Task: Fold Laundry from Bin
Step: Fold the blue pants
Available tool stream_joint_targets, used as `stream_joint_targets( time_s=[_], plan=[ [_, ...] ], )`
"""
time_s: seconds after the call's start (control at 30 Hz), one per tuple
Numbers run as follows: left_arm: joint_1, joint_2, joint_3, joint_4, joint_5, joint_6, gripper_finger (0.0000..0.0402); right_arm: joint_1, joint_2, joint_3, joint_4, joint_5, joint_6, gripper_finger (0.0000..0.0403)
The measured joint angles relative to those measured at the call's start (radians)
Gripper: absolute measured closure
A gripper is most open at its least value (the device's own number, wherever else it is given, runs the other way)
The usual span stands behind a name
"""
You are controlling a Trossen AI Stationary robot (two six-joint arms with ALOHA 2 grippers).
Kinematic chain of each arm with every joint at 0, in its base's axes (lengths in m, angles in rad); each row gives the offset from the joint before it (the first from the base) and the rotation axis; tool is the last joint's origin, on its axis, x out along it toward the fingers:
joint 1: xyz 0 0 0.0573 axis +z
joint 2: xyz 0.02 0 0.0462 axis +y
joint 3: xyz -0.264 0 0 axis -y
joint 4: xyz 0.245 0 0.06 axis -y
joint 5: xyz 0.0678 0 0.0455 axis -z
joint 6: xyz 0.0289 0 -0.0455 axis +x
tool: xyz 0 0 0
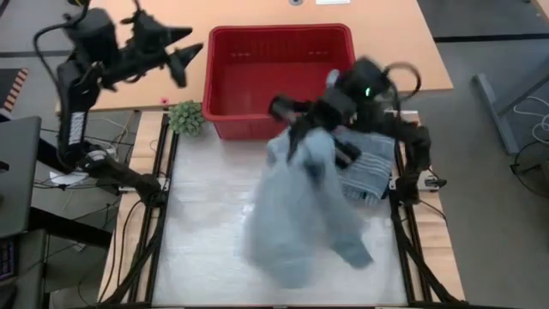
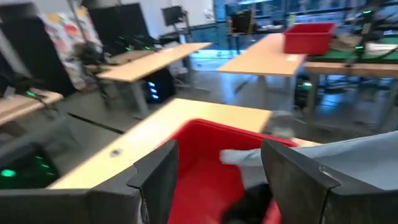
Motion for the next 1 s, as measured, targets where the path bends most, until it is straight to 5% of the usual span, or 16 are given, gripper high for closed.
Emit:
stream_joint_targets(
  time_s=[0.17,0.43,0.63,0.8,1.0],
  plan=[
    [-0.071,-0.061,0.000,-0.109,0.000,-0.098,0.0182,0.150,0.034,0.011,0.230,-0.026,0.128,0.0375],
    [-0.161,-0.098,-0.001,-0.209,0.032,-0.231,0.0182,0.353,0.040,0.006,0.112,0.005,-0.055,0.0375],
    [-0.225,-0.099,-0.001,-0.211,0.178,-0.281,0.0182,0.319,-0.037,0.008,-0.322,0.391,-0.318,0.0375],
    [-0.259,-0.093,-0.001,-0.212,0.186,-0.348,0.0182,0.190,-0.059,0.009,-0.561,0.767,-0.336,0.0375],
    [-0.269,-0.106,-0.001,-0.246,0.164,-0.373,0.0182,0.039,-0.001,0.008,-0.658,0.820,-0.338,0.0375]
  ],
)
